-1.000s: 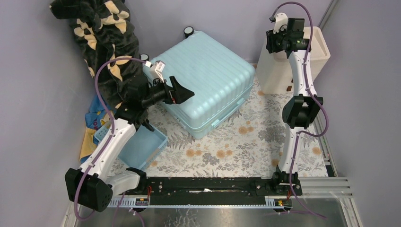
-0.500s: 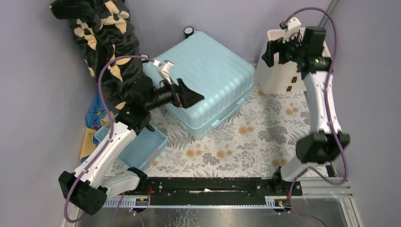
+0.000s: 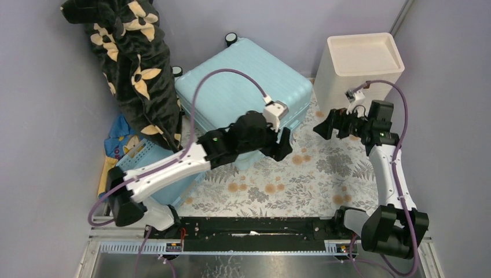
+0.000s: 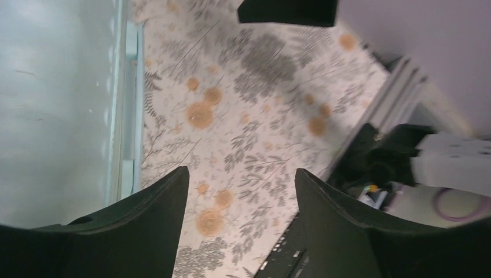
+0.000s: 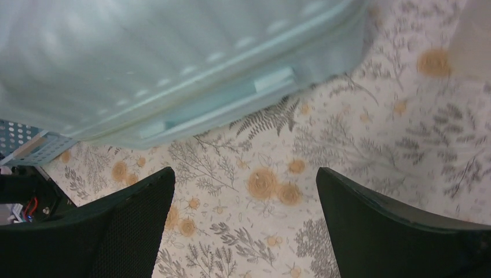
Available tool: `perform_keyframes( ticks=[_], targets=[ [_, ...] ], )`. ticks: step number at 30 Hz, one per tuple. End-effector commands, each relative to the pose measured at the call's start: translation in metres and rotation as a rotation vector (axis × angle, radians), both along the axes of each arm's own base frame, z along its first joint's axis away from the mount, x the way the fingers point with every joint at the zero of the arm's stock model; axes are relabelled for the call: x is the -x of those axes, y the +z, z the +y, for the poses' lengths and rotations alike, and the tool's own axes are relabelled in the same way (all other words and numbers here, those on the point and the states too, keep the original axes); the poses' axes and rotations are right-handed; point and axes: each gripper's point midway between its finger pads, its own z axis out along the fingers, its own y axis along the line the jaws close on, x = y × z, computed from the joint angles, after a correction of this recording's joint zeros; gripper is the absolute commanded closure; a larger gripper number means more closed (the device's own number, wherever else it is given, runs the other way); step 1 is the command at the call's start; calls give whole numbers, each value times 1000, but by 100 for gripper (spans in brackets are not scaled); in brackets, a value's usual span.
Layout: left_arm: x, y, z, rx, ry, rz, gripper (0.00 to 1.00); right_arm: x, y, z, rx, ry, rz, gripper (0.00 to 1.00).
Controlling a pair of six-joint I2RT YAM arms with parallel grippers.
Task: Open, take out, and arrange the luggage
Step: Adjust the storage box at the center of the board, then adjust the luggage at the center of the board.
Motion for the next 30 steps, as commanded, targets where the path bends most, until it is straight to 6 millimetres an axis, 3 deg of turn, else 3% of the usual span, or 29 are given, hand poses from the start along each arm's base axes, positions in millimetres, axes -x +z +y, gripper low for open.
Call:
perform_keyframes(
  ticks=[1, 6, 12, 20, 30],
  targets=[
    [-22, -38, -3, -202, 64, -73, 27, -1, 4, -13, -46, -45, -78, 0],
    [-42, -65, -20, -300, 69, -95, 31, 0, -23, -17, -66, -53, -36, 0],
    [-62, -97, -38, -399, 74, -122, 40, -2, -32, -16, -86, -34, -3, 0],
    [-97, -142, -45, -579, 117, -204, 44, -5, -36, -25, -66, -67, 8, 0],
    [-146, -180, -38, -718, 219, -241, 45, -8, -41, -31, -70, -83, 35, 0]
  ],
)
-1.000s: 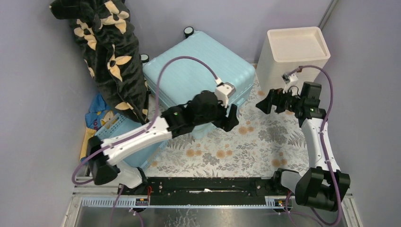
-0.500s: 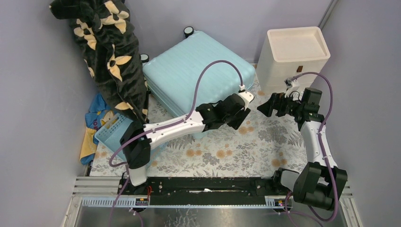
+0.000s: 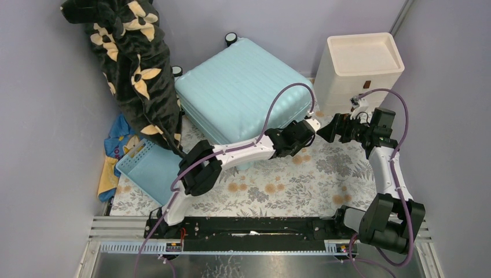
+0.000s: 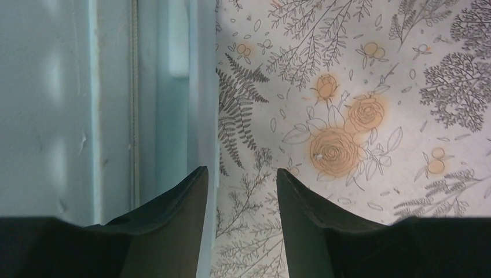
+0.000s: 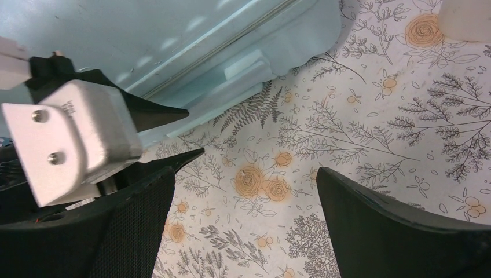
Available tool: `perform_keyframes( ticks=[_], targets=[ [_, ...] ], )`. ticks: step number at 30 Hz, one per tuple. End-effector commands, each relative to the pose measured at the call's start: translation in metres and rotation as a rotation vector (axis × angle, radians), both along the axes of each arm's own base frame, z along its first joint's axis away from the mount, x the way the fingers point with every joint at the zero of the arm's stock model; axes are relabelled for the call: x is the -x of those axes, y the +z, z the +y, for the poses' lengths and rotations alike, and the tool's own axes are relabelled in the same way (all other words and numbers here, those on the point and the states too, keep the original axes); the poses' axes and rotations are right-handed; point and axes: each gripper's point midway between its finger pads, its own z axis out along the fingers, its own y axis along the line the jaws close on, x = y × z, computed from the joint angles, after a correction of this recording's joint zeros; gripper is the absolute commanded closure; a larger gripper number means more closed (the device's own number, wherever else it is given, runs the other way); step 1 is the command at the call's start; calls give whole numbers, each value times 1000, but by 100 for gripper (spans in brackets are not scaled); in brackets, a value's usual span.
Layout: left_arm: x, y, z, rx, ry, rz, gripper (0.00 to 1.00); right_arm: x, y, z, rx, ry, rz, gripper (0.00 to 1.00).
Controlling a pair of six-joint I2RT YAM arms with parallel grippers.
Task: Open, take out, and arrange the luggage
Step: Adjust the luggage at the center of the board.
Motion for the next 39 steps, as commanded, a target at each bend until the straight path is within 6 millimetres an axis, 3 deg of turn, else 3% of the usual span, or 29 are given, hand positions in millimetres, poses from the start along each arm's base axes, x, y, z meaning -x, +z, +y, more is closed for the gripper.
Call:
perform_keyframes(
  ticks=[1, 6, 15, 22, 26, 35, 37, 39],
  targets=[
    [-31, 11, 10, -27, 64, -76, 45, -7, 13, -3, 7, 13, -49, 0],
    [-38, 6, 13, -60, 60, -87, 45, -8, 12, -4, 5, 12, -42, 0],
    [-26, 45, 15, -25, 82, -148, 42, -10, 8, -4, -5, 15, -24, 0],
    [-29, 30, 20, -69, 84, -144, 41, -9, 7, -4, -7, 19, -20, 0],
    [-36, 7, 21, -104, 67, -105, 42, -9, 8, -5, -4, 17, -23, 0],
    [-32, -21, 19, -118, 30, -24, 62, -9, 9, -6, -7, 16, -25, 0],
    [-28, -24, 17, -115, 10, -5, 72, -9, 9, -6, -7, 16, -25, 0],
    [-19, -25, 9, -92, -47, 37, 88, -9, 9, -6, -7, 16, -25, 0]
  ],
)
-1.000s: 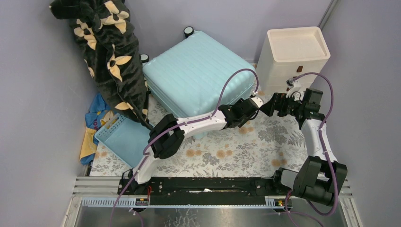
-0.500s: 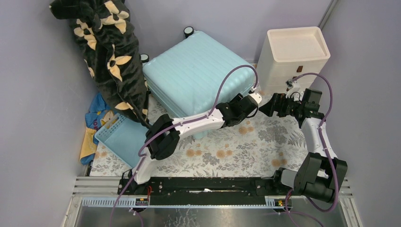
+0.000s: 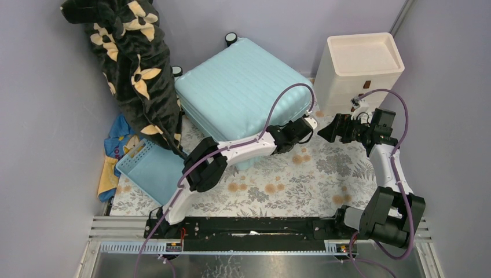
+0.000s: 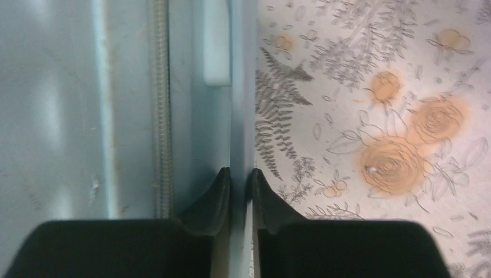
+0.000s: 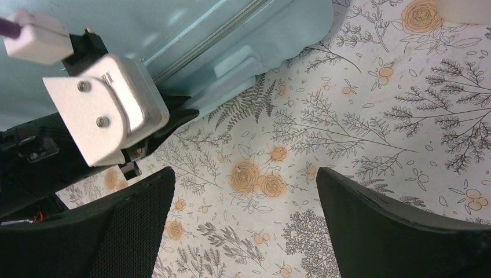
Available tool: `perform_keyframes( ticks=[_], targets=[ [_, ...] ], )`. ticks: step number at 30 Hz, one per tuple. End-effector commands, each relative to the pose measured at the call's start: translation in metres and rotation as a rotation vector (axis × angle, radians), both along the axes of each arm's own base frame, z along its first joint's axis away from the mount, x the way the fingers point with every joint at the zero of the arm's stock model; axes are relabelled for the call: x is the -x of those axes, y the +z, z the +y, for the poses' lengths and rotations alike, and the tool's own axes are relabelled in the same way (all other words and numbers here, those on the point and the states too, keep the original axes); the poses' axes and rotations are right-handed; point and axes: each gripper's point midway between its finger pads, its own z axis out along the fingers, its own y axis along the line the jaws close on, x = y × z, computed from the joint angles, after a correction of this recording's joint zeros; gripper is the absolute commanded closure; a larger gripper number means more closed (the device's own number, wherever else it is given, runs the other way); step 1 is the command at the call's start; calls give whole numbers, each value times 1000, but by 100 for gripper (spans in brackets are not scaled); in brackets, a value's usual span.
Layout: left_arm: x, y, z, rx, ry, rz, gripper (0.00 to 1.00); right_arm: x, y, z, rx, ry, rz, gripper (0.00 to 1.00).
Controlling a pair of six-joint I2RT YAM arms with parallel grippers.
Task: Open, take out, and arrange the luggage
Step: Adjust the luggage at the center of the board.
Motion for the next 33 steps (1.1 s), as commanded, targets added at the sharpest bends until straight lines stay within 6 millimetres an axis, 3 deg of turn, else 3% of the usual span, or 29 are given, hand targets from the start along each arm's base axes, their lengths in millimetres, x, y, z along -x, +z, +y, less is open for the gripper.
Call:
perform_keyframes(
  ticks=[1, 8, 13, 18, 25, 30, 33],
  targets=[
    [14, -2, -14, 45, -98, 93, 99, -6, 21, 1, 4, 29, -69, 0],
    [77, 12, -42, 69, -373, 114, 100, -6, 20, 0, 6, 27, -67, 0],
    [128, 13, -43, 105, -520, 168, 100, -7, 23, -4, 13, 12, -75, 0],
    [182, 9, -41, 160, -680, 245, 100, -9, 25, -15, 25, -46, -76, 0],
    [244, -15, -44, 149, -802, 372, 100, -13, 22, -35, 51, -133, -67, 0],
    [262, -14, -45, 187, -797, 379, 97, -13, 22, -40, 57, -157, -64, 0],
    [257, 2, -45, 225, -765, 337, 81, -14, 23, -41, 56, -162, -67, 0]
  ],
)
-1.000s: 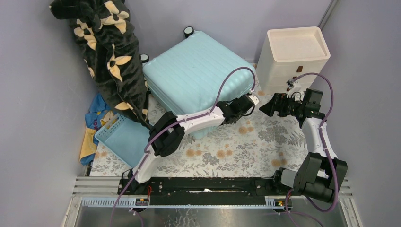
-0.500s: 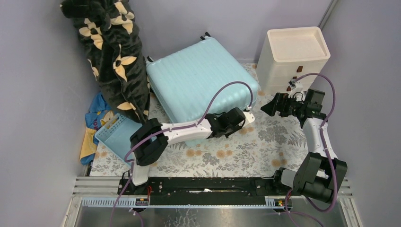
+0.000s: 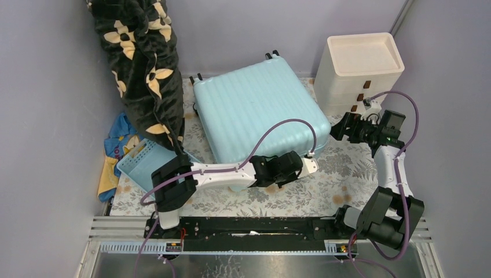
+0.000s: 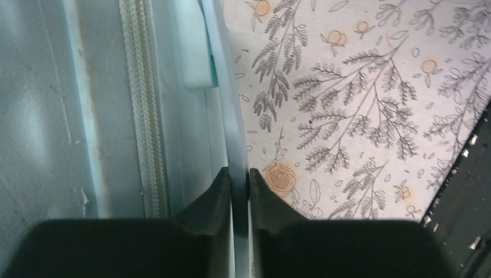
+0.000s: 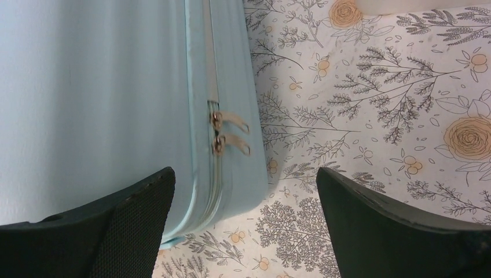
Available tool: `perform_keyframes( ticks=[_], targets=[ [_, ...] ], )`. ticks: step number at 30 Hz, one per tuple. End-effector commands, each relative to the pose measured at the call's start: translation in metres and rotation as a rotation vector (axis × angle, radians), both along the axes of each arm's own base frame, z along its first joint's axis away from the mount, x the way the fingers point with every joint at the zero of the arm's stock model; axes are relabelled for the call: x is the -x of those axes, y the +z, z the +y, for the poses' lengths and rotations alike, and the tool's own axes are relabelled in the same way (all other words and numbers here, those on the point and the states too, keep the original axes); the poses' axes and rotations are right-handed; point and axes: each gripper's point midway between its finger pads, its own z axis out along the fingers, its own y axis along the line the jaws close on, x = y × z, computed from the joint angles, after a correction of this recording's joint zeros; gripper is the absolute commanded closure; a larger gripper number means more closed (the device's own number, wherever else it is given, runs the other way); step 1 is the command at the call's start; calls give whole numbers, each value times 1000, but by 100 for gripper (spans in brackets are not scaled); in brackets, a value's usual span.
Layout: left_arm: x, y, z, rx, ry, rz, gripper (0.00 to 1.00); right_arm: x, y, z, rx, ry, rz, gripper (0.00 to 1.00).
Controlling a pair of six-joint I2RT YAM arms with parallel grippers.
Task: Open, take out, and arrange the luggage
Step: Adjust the luggage at the center of the board.
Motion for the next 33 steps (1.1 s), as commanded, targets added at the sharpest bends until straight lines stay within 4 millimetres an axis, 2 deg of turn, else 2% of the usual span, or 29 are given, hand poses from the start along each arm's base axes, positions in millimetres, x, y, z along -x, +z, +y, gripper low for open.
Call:
perform_keyframes(
  ticks=[1, 4, 7, 9, 15, 19, 22, 24, 26, 28, 31, 33],
  targets=[
    [85, 9, -29, 118, -251, 174, 74, -8, 25, -3, 25, -7, -83, 0],
    [83, 38, -34, 189, -228, 161, 57, -8, 26, -2, 17, 0, -87, 0],
    [80, 77, -42, 286, -190, 132, 37, -8, 27, -1, 12, 4, -92, 0],
    [75, 103, -44, 341, -161, 106, 27, -7, 27, 0, 8, 10, -92, 0],
    [75, 181, -31, 540, -134, 58, 17, -5, 29, 6, -13, 44, -103, 0],
    [75, 218, -11, 633, -106, 29, 7, -3, 31, 8, -12, 58, -116, 0],
    [59, 237, 17, 677, -1, 0, 1, -3, 33, 8, 2, 60, -129, 0],
    [36, 246, 45, 708, 127, -10, 1, -2, 34, 6, 17, 58, -140, 0],
    [7, 259, 83, 776, 262, 14, 1, -2, 37, 4, 38, 51, -153, 0],
    [-26, 264, 122, 820, 384, 33, 1, -4, 41, 1, 64, 43, -168, 0],
    [-71, 265, 180, 848, 567, 42, 2, -6, 54, -2, 94, 48, -191, 0],
    [-99, 259, 216, 847, 698, 33, 7, -8, 65, -1, 103, 67, -211, 0]
  ],
)
